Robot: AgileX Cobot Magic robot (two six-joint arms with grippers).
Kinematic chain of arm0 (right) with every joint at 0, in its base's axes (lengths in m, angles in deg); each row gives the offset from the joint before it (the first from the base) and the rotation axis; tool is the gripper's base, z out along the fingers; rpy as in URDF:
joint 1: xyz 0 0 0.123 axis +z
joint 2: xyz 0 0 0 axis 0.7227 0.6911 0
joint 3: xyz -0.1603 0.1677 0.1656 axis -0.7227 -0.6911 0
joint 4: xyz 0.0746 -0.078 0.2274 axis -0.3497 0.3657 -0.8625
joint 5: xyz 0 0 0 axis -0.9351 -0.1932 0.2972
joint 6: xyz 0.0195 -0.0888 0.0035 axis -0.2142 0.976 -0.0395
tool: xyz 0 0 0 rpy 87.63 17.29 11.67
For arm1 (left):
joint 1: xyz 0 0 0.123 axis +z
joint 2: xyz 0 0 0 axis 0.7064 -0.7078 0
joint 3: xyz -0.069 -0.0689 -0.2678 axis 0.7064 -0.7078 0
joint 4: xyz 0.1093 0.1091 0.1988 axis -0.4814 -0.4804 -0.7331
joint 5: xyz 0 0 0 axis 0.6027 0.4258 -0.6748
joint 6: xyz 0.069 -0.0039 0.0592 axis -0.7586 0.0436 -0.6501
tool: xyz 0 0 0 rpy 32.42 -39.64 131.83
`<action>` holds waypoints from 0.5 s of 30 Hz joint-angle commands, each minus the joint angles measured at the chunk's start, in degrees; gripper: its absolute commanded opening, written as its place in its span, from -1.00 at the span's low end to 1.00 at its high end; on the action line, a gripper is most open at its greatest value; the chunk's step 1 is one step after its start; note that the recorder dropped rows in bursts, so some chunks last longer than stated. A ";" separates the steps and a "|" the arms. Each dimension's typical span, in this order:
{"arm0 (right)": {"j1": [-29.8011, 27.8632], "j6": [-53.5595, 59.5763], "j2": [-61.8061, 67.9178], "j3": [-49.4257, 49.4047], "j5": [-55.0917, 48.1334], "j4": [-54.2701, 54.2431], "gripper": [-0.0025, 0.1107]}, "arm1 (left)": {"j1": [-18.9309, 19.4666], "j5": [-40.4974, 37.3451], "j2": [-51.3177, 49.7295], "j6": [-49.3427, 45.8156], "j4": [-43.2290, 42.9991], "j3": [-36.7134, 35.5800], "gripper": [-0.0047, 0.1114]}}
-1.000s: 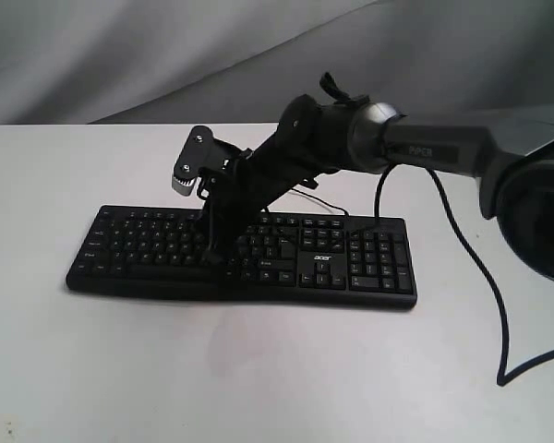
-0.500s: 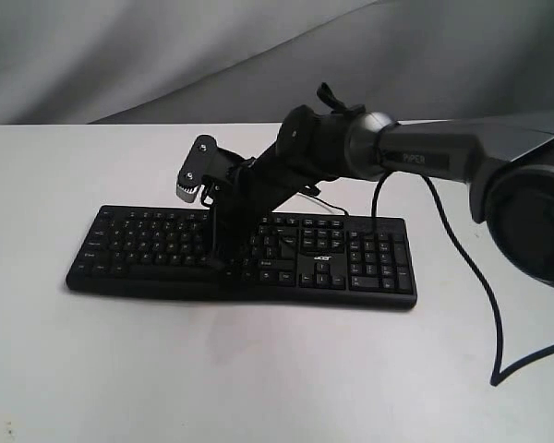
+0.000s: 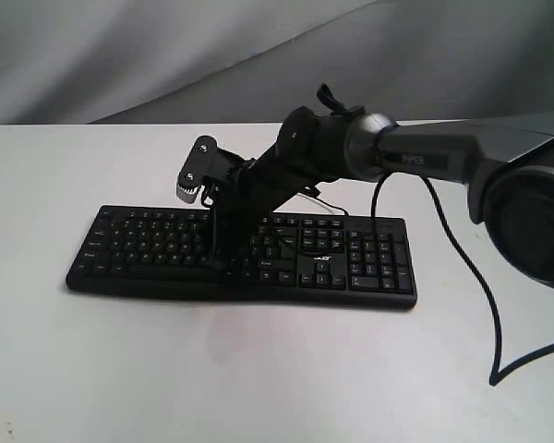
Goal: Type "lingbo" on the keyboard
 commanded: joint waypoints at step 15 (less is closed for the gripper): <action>3.75 -0.39 -2.75 0.34 -3.46 1.05 -0.96 | -0.38 0.50 0.28 0.12 -0.01 -0.28 -0.91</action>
